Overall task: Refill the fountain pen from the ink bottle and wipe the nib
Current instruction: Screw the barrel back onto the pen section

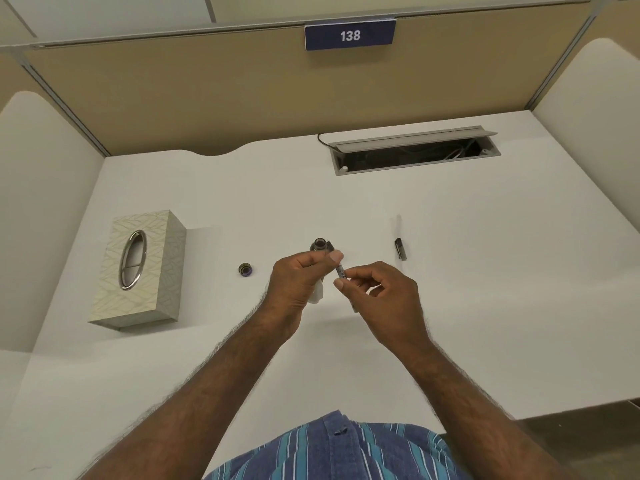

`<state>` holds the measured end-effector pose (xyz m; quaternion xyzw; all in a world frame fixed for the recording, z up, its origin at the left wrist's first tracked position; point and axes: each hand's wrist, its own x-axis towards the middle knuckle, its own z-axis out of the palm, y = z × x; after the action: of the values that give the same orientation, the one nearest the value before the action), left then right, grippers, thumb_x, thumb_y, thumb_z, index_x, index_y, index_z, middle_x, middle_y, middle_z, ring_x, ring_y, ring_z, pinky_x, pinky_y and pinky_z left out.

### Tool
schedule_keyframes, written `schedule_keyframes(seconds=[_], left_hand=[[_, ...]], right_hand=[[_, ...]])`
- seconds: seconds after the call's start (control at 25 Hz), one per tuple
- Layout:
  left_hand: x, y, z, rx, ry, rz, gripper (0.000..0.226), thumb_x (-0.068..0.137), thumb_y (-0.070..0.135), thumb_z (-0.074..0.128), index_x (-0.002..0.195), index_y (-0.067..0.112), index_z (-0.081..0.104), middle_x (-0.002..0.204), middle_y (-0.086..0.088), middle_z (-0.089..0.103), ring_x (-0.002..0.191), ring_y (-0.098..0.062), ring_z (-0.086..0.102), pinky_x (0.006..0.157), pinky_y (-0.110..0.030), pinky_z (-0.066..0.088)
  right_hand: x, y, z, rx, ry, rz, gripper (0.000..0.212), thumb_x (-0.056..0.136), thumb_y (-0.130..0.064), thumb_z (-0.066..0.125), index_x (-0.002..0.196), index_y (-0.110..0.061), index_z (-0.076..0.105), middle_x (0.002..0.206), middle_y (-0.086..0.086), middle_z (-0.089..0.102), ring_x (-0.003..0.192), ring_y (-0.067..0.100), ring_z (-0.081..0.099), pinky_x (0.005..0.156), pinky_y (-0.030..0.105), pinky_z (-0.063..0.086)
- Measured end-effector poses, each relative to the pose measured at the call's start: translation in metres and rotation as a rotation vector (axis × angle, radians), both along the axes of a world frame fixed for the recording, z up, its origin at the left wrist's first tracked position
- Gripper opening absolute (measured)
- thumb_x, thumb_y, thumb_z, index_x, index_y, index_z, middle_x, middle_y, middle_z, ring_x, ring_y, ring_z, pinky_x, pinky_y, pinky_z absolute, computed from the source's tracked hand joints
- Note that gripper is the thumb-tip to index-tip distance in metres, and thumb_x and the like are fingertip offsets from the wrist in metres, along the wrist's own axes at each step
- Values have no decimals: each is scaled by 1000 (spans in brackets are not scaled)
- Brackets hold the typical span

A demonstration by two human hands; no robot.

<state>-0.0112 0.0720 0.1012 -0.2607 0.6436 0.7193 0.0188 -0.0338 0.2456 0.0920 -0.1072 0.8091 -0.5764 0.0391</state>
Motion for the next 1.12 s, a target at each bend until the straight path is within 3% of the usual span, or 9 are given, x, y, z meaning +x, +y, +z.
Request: schedule_keyframes(seconds=[0.24,0.4,0.48,0.56,0.68,1.0,1.12], left_hand=[[-17,9,-2,-9,-46,-51,38,74,64,82,93,32,87,82,17,71,87,-13,58,80,-32,45],[-28,8,-1,-30,-104,-54,39,87,70,68,99,38,86,116,12,76,112,-11,67,94,-37,50],[-30,6,-1,-21,-137,-63,40,90,71,64,100,39,85,125,7,76,122,-12,66,94,-38,51],[-29,4,-3,-19,-157,-93,47,86,77,60,101,40,85,118,7,74,115,-13,66,90,-38,49],[-25,1,-6,-31,-198,-149,50,86,79,57,103,41,84,93,9,65,92,-14,61,83,-37,43],[-14,-4,-14,-31,-238,-211,50,90,79,54,107,42,84,96,8,63,95,-10,60,82,-34,44],[-12,-7,-16,-22,-238,-203,51,87,78,55,105,41,84,94,7,62,92,-12,59,80,-34,43]], right_hand=[[-16,6,-12,89,59,-87,5,86,-32,85,88,-29,81,82,-15,76,81,9,71,69,7,48],[-43,13,-23,155,27,-166,7,86,-30,85,88,-24,83,83,-12,76,79,4,69,70,5,46],[-59,16,-30,222,-29,-209,9,86,-30,85,88,-22,84,82,-10,76,75,4,69,73,14,51],[-70,18,-40,278,-78,-236,10,86,-30,85,87,-20,84,79,-7,77,77,11,70,75,25,56],[-81,17,-55,329,-138,-246,11,87,-31,84,85,-20,84,75,-5,76,78,17,71,76,30,57],[-95,7,-83,468,-158,-265,12,89,-30,80,85,-19,82,72,-7,72,77,20,69,76,31,55],[-99,4,-88,501,-159,-265,12,90,-28,79,88,-18,83,77,-2,79,79,22,70,74,29,51]])
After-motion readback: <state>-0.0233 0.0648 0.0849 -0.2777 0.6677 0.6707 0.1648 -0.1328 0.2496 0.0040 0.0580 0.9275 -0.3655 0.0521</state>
